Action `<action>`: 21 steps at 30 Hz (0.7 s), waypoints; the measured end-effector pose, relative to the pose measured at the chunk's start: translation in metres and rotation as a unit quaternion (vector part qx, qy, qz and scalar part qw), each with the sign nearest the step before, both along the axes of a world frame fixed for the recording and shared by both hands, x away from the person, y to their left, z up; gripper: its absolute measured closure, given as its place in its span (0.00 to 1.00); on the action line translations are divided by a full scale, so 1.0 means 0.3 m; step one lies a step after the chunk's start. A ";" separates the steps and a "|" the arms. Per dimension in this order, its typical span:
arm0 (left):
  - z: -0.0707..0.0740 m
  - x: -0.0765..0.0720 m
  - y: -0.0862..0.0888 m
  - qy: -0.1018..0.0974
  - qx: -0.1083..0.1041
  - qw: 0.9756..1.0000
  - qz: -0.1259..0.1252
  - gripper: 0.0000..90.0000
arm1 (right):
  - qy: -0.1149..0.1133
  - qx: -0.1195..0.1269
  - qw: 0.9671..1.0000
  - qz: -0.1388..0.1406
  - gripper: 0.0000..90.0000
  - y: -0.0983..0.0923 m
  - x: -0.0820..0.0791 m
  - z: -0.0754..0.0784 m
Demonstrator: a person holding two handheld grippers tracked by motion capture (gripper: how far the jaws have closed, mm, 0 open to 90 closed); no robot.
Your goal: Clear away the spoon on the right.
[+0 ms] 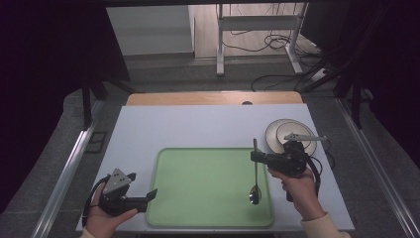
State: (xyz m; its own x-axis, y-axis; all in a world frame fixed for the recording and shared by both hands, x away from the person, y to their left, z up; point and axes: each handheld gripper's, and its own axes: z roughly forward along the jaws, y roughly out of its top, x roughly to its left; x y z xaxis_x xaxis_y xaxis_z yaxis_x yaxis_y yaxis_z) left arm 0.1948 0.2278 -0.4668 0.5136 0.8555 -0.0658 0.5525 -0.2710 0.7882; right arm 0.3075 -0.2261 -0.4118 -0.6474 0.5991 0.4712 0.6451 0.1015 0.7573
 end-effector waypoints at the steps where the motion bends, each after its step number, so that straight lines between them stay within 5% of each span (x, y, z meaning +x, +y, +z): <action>1: 0.000 0.000 0.000 0.000 0.000 1.000 0.000 0.12 | 0.006 0.002 1.000 0.000 0.98 0.002 -0.002 -0.006; 14: -0.002 0.002 0.000 0.001 0.001 1.000 -0.002 0.12 | 0.039 -0.061 0.997 -0.018 0.98 0.036 0.006 -0.107; 21: -0.004 0.005 -0.002 0.001 0.004 1.000 -0.004 0.13 | 0.056 -0.104 0.993 -0.031 0.96 0.064 0.036 -0.171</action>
State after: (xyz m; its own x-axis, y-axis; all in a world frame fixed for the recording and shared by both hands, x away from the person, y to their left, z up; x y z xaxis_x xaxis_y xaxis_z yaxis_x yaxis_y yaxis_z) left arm 0.1963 0.2272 -0.4681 0.5203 0.8518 -0.0612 0.5525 -0.2812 0.7846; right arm 0.3182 -0.2069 -0.4630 -0.5570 0.7275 0.4005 0.7339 0.2054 0.6475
